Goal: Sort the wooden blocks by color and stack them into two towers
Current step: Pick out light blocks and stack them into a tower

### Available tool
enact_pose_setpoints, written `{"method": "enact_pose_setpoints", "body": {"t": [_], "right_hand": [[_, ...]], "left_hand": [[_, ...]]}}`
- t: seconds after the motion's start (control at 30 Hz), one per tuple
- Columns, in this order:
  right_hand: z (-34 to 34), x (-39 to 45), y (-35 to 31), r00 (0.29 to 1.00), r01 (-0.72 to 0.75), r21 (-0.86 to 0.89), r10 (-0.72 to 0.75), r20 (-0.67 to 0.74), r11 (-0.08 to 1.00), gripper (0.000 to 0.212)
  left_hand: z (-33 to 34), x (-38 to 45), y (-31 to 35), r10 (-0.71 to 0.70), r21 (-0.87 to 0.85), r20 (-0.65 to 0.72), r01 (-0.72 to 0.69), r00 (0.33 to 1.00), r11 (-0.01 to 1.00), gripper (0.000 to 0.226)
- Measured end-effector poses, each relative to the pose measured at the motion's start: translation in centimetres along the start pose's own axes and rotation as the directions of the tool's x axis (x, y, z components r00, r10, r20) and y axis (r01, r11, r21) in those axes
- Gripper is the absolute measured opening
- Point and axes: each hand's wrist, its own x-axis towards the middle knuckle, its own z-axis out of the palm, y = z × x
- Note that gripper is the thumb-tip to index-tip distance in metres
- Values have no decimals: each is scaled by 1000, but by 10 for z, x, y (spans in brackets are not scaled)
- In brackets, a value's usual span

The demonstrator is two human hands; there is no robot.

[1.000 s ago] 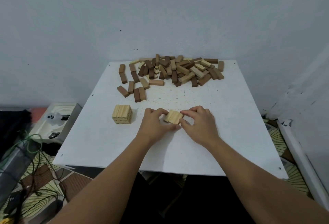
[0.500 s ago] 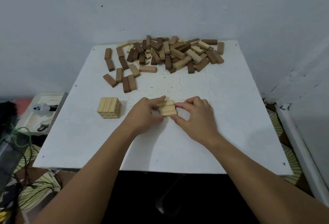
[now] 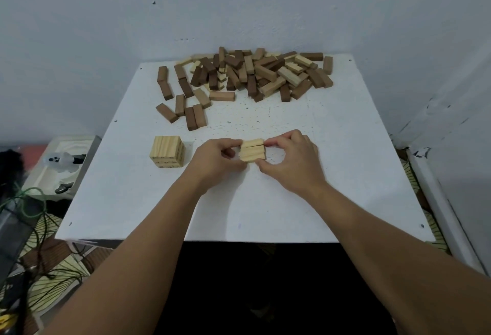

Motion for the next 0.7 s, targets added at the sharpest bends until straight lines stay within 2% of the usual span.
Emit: {"method": "enact_pose_setpoints", "body": {"t": [0.13, 0.27, 0.43, 0.7], "right_hand": [[-2, -2, -2, 1000, -6, 1, 6, 8, 1000, 47], [-3, -3, -3, 1000, -17, 7, 17, 5, 1000, 45], [-3, -3, -3, 1000, -25, -8, 25, -7, 1000, 42], [-3, -4, -1, 1000, -18, 6, 19, -14, 1000, 38]], "left_hand": [[-1, -3, 2, 1, -15, 0, -1, 1000, 1000, 54], [-2, -4, 2, -34, -76, -6, 33, 999, 997, 66], [0, -7, 4, -50, -120, -36, 45, 998, 992, 50], [-2, -11, 5, -67, -146, -67, 57, 996, 988, 43]]}}
